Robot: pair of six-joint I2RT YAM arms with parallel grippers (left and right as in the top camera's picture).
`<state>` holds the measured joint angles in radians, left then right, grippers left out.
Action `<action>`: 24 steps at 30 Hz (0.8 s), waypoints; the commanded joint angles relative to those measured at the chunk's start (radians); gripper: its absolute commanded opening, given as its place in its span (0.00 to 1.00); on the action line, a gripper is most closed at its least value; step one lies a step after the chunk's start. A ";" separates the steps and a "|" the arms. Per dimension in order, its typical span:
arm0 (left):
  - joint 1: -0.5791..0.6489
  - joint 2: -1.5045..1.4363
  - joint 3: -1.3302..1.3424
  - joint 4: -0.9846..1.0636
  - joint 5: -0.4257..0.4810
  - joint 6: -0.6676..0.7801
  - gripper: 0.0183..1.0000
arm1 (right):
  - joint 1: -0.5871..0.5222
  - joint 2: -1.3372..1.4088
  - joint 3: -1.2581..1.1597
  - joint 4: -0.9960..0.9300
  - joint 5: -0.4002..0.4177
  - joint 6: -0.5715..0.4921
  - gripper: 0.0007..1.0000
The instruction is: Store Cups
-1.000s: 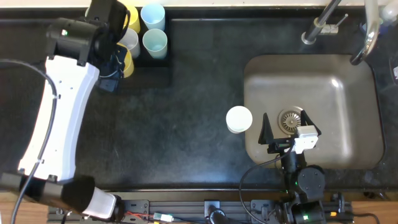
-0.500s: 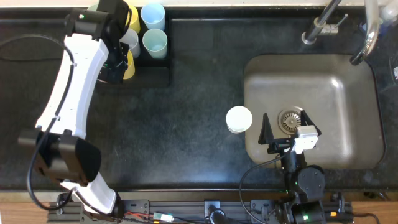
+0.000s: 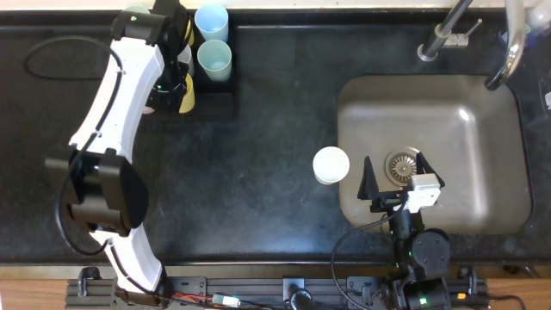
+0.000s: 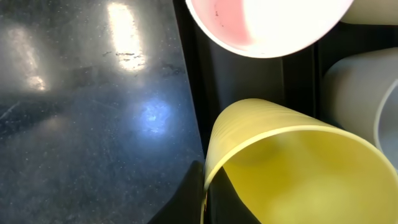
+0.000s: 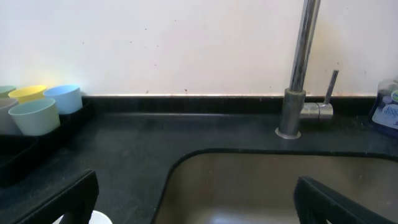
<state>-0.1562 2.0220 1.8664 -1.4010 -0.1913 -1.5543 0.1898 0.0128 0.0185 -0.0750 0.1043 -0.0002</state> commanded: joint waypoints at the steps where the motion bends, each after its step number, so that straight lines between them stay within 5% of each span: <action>1: 0.011 0.023 -0.004 0.010 -0.015 -0.022 0.02 | -0.005 -0.009 -0.014 0.006 -0.003 0.000 1.00; 24: 0.039 0.080 -0.004 0.028 -0.020 -0.022 0.02 | -0.005 -0.009 -0.014 0.006 -0.003 0.000 1.00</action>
<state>-0.1234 2.0804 1.8648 -1.3712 -0.1917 -1.5543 0.1898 0.0128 0.0185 -0.0746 0.1040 0.0002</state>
